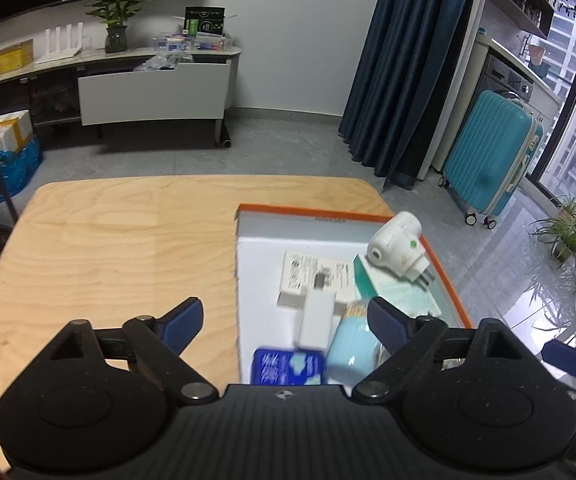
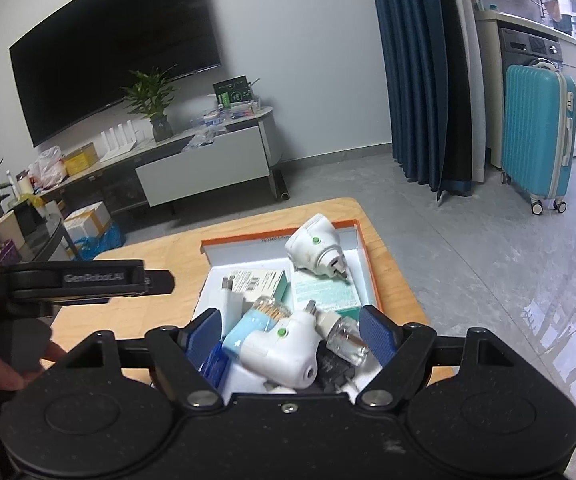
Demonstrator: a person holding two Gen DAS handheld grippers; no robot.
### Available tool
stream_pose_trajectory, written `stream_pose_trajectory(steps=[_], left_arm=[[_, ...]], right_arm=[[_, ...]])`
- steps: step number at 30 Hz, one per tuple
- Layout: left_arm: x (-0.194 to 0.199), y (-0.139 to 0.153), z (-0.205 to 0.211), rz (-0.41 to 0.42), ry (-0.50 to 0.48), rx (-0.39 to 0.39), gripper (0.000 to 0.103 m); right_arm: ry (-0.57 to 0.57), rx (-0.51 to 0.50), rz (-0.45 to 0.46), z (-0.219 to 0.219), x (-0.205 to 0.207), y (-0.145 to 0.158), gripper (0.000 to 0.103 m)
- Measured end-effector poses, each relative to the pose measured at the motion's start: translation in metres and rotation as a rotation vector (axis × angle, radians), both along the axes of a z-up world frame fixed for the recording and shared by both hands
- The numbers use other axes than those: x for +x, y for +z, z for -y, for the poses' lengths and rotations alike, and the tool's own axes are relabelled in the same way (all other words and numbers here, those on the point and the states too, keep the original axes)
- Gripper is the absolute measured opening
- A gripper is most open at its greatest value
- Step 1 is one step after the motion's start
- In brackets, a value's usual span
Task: Organize rigid objects
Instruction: 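Lower the adapter and diffuser into the box and open both tools, then withdraw both tools from the filled box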
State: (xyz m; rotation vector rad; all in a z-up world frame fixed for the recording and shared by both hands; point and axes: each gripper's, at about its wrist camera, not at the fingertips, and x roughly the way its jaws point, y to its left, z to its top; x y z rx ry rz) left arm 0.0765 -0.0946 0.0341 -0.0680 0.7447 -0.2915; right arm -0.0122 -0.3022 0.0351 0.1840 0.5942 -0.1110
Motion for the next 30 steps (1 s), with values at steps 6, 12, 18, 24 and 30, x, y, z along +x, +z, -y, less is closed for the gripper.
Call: stream_pose_trajectory(steps=[6, 12, 18, 24, 30], left_arm=[[-0.028, 0.001, -0.003, 0.007, 0.04, 0.054, 0.103], [-0.05, -0.006, -0.002, -0.026, 0.071, 0.068, 0.103], [-0.075, -0.018, 0.004, -0.032, 0.077, 0.117, 0.103], [-0.088, -0.022, 0.009, -0.046, 0.075, 0.132, 0.103], [-0.094, -0.023, 0.011, -0.036, 0.075, 0.137, 0.103]], right_arm=[[-0.001, -0.051, -0.017, -0.01, -0.012, -0.004, 0.09], [0.007, -0.058, -0.005, -0.014, -0.031, -0.006, 0.09], [0.0, -0.06, -0.007, -0.012, -0.047, -0.01, 0.091], [-0.003, -0.055, -0.023, -0.012, -0.052, -0.012, 0.091], [-0.014, -0.05, -0.035, -0.013, -0.052, -0.017, 0.092]])
